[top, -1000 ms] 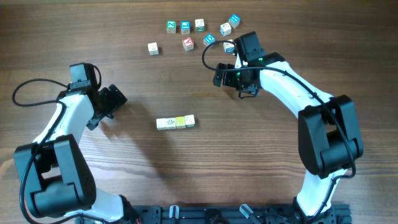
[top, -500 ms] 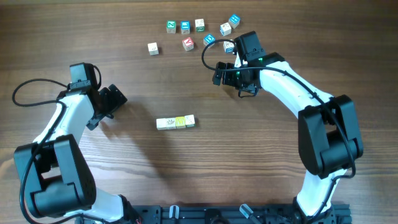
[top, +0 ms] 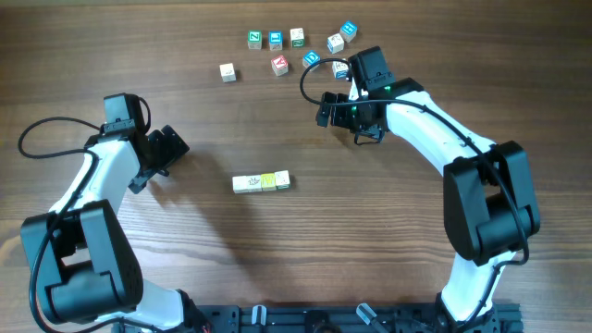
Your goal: Form a horizontal line
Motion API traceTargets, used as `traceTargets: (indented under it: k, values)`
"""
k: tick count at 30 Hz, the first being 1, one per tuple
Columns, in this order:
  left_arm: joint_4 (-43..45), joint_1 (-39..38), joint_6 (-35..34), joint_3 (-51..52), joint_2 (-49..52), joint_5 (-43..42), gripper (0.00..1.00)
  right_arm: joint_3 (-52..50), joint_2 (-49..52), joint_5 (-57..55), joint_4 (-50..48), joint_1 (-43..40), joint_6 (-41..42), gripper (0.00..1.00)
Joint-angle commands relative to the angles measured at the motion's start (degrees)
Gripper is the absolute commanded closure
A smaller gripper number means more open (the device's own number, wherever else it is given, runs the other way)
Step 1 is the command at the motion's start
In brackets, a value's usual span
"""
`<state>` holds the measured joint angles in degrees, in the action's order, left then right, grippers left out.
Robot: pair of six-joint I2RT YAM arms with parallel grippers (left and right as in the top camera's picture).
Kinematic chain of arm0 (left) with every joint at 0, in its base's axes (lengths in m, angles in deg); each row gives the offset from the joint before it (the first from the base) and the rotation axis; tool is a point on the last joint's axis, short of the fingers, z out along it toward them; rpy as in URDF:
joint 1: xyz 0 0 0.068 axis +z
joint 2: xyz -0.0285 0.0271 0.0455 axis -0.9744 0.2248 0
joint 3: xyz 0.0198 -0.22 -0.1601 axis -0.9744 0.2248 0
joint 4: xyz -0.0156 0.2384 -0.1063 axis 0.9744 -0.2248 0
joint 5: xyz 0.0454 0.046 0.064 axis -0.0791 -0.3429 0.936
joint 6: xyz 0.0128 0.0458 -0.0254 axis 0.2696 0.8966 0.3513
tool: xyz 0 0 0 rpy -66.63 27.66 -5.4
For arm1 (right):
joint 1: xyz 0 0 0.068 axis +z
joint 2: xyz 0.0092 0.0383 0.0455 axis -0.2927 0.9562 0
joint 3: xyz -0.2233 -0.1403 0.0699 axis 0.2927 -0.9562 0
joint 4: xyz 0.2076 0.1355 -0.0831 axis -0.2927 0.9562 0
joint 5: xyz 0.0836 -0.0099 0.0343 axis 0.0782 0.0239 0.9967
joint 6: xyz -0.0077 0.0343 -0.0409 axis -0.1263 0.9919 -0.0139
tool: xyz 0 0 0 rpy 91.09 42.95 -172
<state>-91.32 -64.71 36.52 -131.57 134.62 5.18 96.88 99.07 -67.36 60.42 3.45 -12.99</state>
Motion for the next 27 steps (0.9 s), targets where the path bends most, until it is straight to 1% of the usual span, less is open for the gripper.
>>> traceTargets:
  k: [1, 12, 14, 16, 18, 19, 20, 22, 23, 24, 26, 27]
  values:
    - [0.13, 0.09, 0.66, -0.59, 0.31, 0.15, 0.00, 1.33, 0.20, -0.83, -0.20, 0.24, -0.79, 0.00]
    - [0.13, 0.09, 0.66, -0.59, 0.33, 0.15, 0.00, 1.31, -0.07, -1.73, -0.22, -0.09, -0.83, 0.00]
    - [0.15, 0.09, 0.66, -0.59, 0.33, 0.15, 0.00, 1.27, -4.26, -1.70, -0.11, 0.11, -0.79, 0.00]
    - [0.15, 0.09, 0.66, -0.59, 0.33, 0.15, 0.00, 1.27, -11.80, -1.95, 0.28, 0.24, -0.92, 0.00]
    - [0.15, 0.09, 0.66, -0.59, 0.33, 0.15, 0.00, 1.27, -22.49, -5.53, -2.34, 0.13, -0.96, 0.00]
    - [0.15, 0.09, 0.66, -0.59, 0.33, 0.15, 0.00, 1.27, -28.61, -10.27, -3.17, 0.13, -1.79, 0.00]
    - [0.13, 0.09, 0.66, -0.59, 0.33, 0.15, 0.00, 1.27, -31.58, -12.15, -3.17, 0.13, -3.61, 0.00]
    - [0.13, 0.09, 0.66, -0.59, 0.33, 0.15, 0.00, -0.20, -40.57, -14.36, -3.13, 0.13, -18.03, 0.00]
    - [0.15, 0.09, 0.66, -0.59, 0.33, 0.15, 0.00, -1.73, -43.67, -14.38, -3.21, 0.13, -22.67, 0.00]
    - [0.13, 0.09, 0.66, -0.59, 0.33, 0.15, 0.00, -3.80, -46.16, -14.36, -3.78, 0.13, -26.03, 0.00]
    - [0.13, 0.09, 0.66, -0.59, 0.33, 0.15, 0.00, -7.82, -48.98, -13.64, -5.70, 0.13, -29.70, 0.00]
    - [0.13, 0.09, 0.66, -0.59, 0.33, 0.15, 0.00, -13.53, -51.30, -11.89, -9.03, -0.11, -32.70, 0.01]
